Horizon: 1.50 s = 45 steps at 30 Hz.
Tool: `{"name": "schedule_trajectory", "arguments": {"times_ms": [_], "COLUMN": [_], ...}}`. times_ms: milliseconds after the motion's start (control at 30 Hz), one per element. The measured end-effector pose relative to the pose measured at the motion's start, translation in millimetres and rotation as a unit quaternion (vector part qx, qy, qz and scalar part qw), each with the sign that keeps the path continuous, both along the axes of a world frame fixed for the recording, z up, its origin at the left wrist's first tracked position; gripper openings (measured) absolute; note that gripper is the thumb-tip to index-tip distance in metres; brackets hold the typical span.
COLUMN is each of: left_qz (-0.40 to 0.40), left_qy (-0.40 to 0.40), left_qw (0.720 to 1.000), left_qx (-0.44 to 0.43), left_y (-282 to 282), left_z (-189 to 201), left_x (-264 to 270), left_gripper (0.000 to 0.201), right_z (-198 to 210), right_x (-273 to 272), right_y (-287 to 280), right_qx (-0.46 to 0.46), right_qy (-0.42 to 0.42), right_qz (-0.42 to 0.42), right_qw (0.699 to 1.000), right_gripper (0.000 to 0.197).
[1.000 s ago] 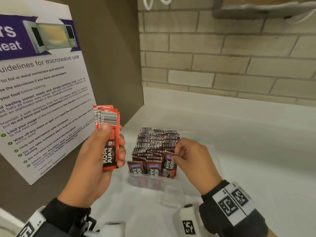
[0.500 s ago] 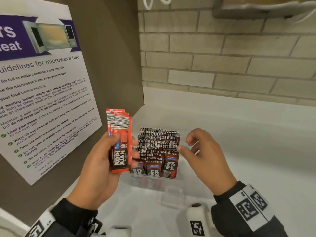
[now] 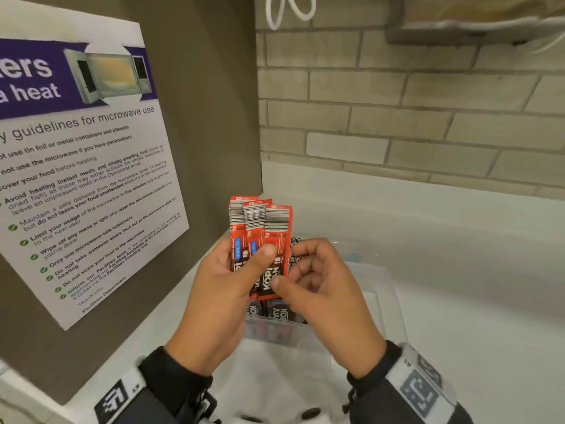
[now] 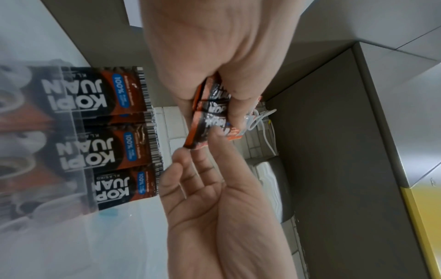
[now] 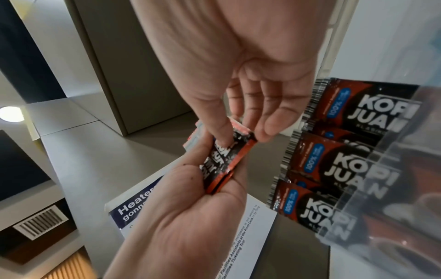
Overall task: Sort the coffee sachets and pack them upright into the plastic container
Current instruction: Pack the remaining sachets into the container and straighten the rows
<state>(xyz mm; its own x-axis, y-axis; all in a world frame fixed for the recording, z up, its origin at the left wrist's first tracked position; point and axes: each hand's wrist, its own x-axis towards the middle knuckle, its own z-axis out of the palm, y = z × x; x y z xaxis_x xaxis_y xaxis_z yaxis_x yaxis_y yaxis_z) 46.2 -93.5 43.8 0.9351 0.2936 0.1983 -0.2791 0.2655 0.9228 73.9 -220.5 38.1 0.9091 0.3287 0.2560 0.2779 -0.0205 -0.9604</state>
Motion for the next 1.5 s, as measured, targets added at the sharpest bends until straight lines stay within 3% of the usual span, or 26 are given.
{"name": "schedule_trajectory", "arguments": {"times_ms": [200,367,500,600,700,767,967,1100,1167,1233,1300,1500], "left_qz": [0.009,-0.018,-0.022,-0.004,-0.006,-0.018,0.001,-0.037,-0.041,-0.013,0.019,0.017], "left_qy": [-0.003,-0.002,-0.002,0.001,0.004,0.011,0.008,0.038,0.052,0.051,0.049,0.043], "left_qw": [1.000,0.998,0.996,0.995,0.995,0.994,0.997,0.999,0.997,0.998,0.999,0.997], "left_qx": [-0.019,-0.056,-0.091,-0.098,-0.103,-0.104,-0.074,0.006,0.025,0.017,-0.012,-0.069], "left_y": [-3.3,-4.1,-0.5,0.6,-1.8,-3.0,5.3,-2.4,-2.3,5.9,16.8,28.8], "left_z": [-1.1,0.7,3.2,3.7,4.3,3.9,2.9,-3.2,-4.5,-3.1,1.0,4.9], "left_x": [0.8,0.2,0.8,1.6,2.1,1.3,-2.9,-6.8,-9.0,-8.6,-8.2,-11.1], "left_gripper": [0.035,0.034,0.029,0.027,0.030,0.030,0.028,0.026,0.026,0.025,0.026,0.041], "right_z": [1.9,-5.1,-7.0,-6.0,-5.5,-2.0,12.4,22.0,27.2,31.0,29.3,-1.9], "right_x": [-1.0,2.2,2.1,1.1,3.7,5.0,18.3,23.7,25.8,27.3,28.8,29.1], "right_y": [-3.2,-3.4,-5.2,-6.2,-7.3,-10.5,-32.7,-37.2,-42.5,-52.3,-60.7,-57.4], "right_qx": [0.028,-0.125,-0.151,-0.093,0.054,0.139,0.127,0.270,0.288,0.229,0.125,-0.117], "right_qy": [-0.081,-0.254,-0.255,-0.224,-0.053,0.030,-0.042,-0.010,-0.035,-0.104,-0.158,-0.159], "right_qz": [-0.033,-0.071,-0.060,-0.062,-0.015,0.017,-0.032,-0.045,-0.070,-0.106,-0.118,-0.084], "right_qw": [0.996,0.957,0.953,0.968,0.997,0.990,0.991,0.962,0.954,0.962,0.972,0.977], "right_gripper": [0.027,0.033,0.037,0.027,0.025,0.020,0.023,0.025,0.019,0.013,0.022,0.038]}}
